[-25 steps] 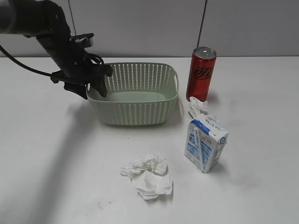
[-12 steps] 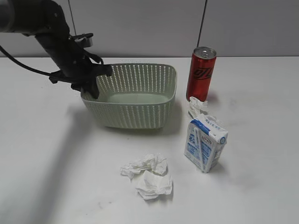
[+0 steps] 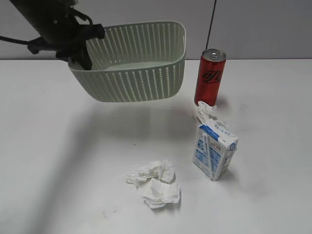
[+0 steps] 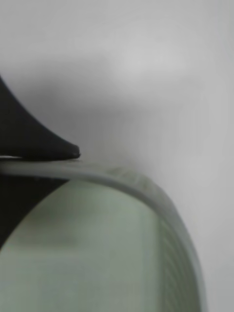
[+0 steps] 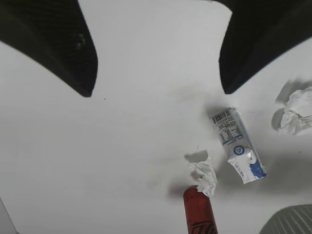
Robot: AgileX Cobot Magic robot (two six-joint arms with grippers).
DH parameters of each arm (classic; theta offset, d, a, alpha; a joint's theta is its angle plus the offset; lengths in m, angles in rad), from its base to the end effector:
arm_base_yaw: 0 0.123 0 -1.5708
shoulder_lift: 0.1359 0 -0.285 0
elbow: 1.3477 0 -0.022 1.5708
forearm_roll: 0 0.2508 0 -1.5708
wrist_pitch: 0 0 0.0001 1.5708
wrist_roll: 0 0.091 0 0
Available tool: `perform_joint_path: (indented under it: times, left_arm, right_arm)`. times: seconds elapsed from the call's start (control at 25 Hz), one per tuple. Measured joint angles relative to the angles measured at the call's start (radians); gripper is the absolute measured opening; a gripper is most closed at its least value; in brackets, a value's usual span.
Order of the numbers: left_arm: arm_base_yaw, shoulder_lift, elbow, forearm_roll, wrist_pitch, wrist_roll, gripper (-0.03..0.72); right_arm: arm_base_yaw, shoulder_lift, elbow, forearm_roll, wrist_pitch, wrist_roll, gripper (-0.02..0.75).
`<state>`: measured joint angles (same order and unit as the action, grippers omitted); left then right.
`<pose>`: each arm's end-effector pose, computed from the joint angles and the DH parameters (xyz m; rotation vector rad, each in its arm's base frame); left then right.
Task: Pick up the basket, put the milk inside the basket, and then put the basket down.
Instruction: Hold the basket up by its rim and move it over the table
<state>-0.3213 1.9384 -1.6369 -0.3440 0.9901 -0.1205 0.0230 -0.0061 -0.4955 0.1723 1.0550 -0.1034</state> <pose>0.3911 -0.1572 0.2602 0.0900 2.8031 -0.5583 -0.0060 0.0134 0.2775 -0.1356 2.0240 0.1552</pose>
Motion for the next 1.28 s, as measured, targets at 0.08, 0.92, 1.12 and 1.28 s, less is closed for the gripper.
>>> perform_joint_path:
  times: [0.08, 0.92, 1.12, 1.28]
  left_arm:
    - [0.0, -0.047, 0.0, 0.002, 0.019, -0.004, 0.0]
    - [0.001, -0.126, 0.0, 0.165, 0.179, -0.063, 0.0]
    - [0.001, -0.107, 0.0, 0.178, 0.172, -0.063, 0.0]
    - [0.001, -0.088, 0.0, 0.181, 0.166, -0.064, 0.0]
  right_arm:
    - [0.0, 0.0, 0.0, 0.0, 0.0, 0.0, 0.589]
    - [0.002, 0.394, -0.195, 0.106, -0.004, -0.125, 0.589]
    - [0.043, 0.673, -0.309, 0.223, -0.029, -0.277, 0.589]
    - [0.166, 0.899, -0.402, 0.187, -0.032, -0.3, 0.589]
